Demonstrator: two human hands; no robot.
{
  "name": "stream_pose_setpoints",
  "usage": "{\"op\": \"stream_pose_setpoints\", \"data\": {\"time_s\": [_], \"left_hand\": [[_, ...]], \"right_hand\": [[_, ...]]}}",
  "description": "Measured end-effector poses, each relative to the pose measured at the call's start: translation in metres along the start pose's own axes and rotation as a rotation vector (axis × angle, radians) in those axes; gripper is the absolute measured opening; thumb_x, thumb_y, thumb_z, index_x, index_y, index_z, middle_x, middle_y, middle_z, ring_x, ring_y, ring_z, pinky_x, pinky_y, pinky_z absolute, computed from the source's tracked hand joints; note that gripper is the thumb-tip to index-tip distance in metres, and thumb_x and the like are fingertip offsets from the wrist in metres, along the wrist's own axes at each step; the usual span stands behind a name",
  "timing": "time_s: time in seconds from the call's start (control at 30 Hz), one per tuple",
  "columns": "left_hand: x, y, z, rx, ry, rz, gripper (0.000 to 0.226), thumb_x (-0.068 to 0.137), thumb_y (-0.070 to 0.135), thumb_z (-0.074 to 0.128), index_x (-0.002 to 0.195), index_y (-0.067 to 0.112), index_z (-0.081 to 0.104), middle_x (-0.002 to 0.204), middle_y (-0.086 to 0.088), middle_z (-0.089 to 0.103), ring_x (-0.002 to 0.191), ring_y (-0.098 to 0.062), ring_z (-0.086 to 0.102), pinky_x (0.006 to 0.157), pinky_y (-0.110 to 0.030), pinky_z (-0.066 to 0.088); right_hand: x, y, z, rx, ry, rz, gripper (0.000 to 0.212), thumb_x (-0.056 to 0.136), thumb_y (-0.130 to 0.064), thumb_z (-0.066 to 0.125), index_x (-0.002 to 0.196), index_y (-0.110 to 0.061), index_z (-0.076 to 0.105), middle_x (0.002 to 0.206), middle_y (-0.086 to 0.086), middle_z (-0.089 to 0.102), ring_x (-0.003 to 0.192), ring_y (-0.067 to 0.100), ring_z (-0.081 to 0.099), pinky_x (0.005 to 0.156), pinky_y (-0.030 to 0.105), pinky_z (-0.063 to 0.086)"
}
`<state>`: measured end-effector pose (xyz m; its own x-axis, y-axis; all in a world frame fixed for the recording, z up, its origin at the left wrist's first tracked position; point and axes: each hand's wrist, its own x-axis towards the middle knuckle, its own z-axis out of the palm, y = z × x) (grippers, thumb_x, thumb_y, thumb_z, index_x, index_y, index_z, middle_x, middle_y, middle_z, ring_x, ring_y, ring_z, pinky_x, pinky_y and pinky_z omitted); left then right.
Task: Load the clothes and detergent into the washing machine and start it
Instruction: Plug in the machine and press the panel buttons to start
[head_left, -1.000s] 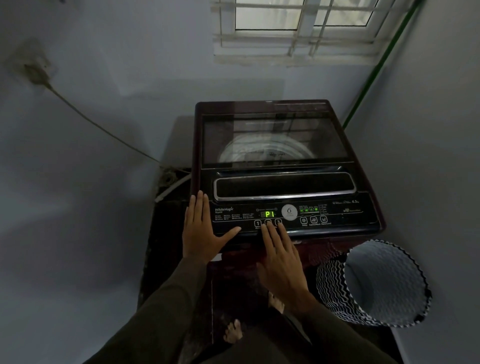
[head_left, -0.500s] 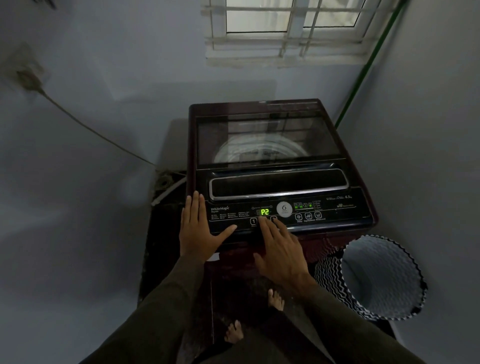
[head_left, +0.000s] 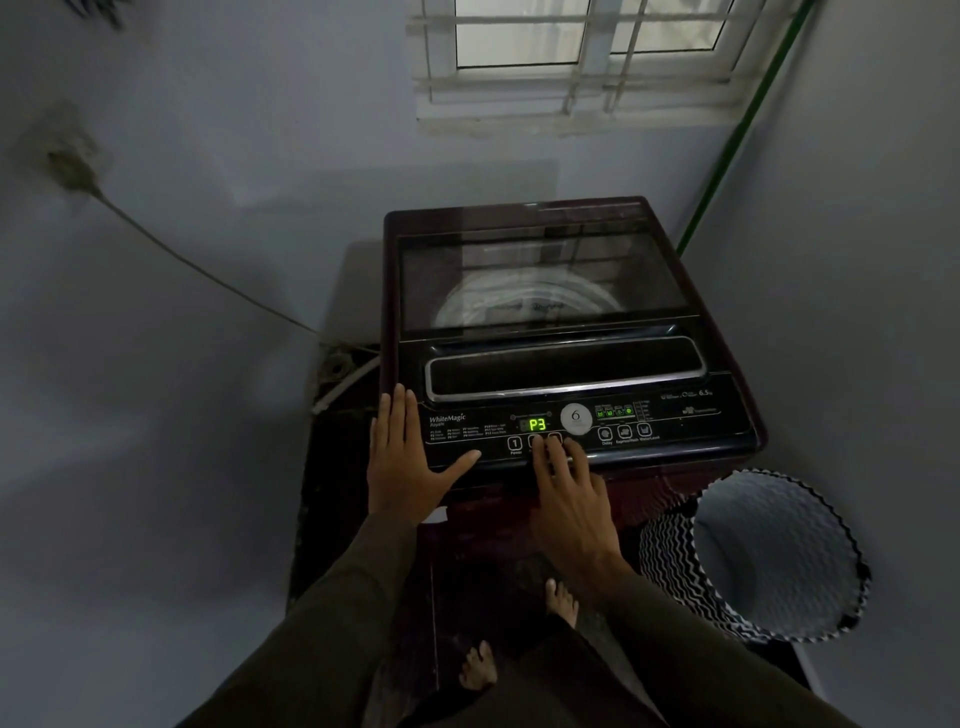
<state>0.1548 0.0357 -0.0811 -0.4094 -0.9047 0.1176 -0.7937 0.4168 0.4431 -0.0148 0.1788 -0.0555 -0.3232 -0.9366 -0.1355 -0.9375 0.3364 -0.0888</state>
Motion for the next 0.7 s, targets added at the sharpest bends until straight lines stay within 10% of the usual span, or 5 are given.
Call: {"op": "stream_pose_setpoints", "data": {"time_s": [0.7], "left_hand": [[0.001,0.000,0.001,0.007,0.014,0.002,0.118,0.074,0.086,0.044,0.157,0.009,0.010,0.166,-0.005,0.003,0.153,-0.019,-0.004,0.124,-0.046,0.010]], "right_hand": [[-0.003,-0.010,0.001,0.044,0.070,0.049,0.094,0.067,-0.023,0.075,0.150,-0.010,0.032,0.147,0.008,0.039,0.135,0.033,0.039,0.093,0.046,0.050]]}}
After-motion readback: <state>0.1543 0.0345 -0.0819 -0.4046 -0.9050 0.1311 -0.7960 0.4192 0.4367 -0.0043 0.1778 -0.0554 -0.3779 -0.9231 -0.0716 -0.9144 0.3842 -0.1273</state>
